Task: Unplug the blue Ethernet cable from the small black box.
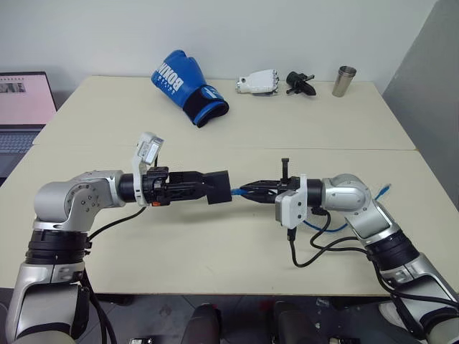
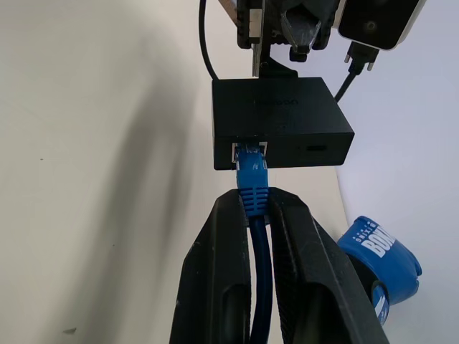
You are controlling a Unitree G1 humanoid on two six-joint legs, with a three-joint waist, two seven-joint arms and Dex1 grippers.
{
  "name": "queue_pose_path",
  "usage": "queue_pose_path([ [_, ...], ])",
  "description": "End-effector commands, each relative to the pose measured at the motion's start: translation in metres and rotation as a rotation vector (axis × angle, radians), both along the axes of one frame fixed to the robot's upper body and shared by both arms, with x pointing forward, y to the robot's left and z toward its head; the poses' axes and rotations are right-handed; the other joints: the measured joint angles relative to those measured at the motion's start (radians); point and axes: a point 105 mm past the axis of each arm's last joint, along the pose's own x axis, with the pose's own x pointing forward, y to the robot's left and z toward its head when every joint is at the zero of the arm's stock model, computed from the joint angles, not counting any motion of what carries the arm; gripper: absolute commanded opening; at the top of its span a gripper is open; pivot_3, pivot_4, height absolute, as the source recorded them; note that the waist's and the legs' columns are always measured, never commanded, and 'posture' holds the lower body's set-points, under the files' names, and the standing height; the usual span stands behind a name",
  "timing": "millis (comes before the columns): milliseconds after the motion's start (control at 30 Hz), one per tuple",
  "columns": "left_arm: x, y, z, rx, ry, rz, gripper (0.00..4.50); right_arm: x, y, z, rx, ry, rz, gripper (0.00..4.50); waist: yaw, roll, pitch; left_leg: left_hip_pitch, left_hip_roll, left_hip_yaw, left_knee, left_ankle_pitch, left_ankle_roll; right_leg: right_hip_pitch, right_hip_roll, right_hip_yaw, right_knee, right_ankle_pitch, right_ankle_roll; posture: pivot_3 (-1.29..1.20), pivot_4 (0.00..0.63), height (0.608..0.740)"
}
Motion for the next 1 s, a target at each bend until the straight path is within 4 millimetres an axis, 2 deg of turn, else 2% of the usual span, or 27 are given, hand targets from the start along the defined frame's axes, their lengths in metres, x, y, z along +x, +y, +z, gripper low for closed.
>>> queue_pose_path([
  [33, -0.004, -0.005, 0.004, 0.026, -0.046, -0.044, 3.88, -0.002, 0.005, 0.018, 0.038, -0.051, 0.027, 0.13, -0.001, 0.0, 0.0, 0.0, 0.0, 0.0, 0.0, 0.0, 0.0, 0.0, 0.0, 0.0, 0.0, 0.0, 0.0, 0.0, 0.15, 0.74],
  [233, 0.003, -0.01, 0.004, -0.017, -0.037, -0.026, 3.88, -0.003, 0.007, 0.021, 0.057, -0.049, 0.034, 0.13, 0.0, 0.0, 0.0, 0.0, 0.0, 0.0, 0.0, 0.0, 0.0, 0.0, 0.0, 0.0, 0.0, 0.0, 0.0, 0.0, 0.15, 0.74],
  [400, 0.004, -0.013, 0.003, -0.03, -0.025, -0.034, 3.05, -0.004, 0.01, 0.021, 0.059, -0.048, 0.045, 0.12, 0.0, 0.0, 0.0, 0.0, 0.0, 0.0, 0.0, 0.0, 0.0, 0.0, 0.0, 0.0, 0.0, 0.0, 0.0, 0.0, 0.15, 0.74],
  [733, 0.004, -0.015, 0.002, -0.04, -0.02, -0.038, 0.84, -0.005, 0.012, 0.022, 0.061, -0.059, 0.054, 0.12, 0.0, 0.0, 0.0, 0.0, 0.0, 0.0, 0.0, 0.0, 0.0, 0.0, 0.0, 0.0, 0.0, 0.0, 0.0, 0.0, 0.15, 0.74],
  [1000, 0.006, -0.016, 0.004, -0.057, -0.018, -0.027, 0.79, -0.01, 0.011, 0.019, 0.051, -0.04, 0.064, 0.12, 0.0, 0.0, 0.0, 0.0, 0.0, 0.0, 0.0, 0.0, 0.0, 0.0, 0.0, 0.0, 0.0, 0.0, 0.0, 0.0, 0.15, 0.74],
])
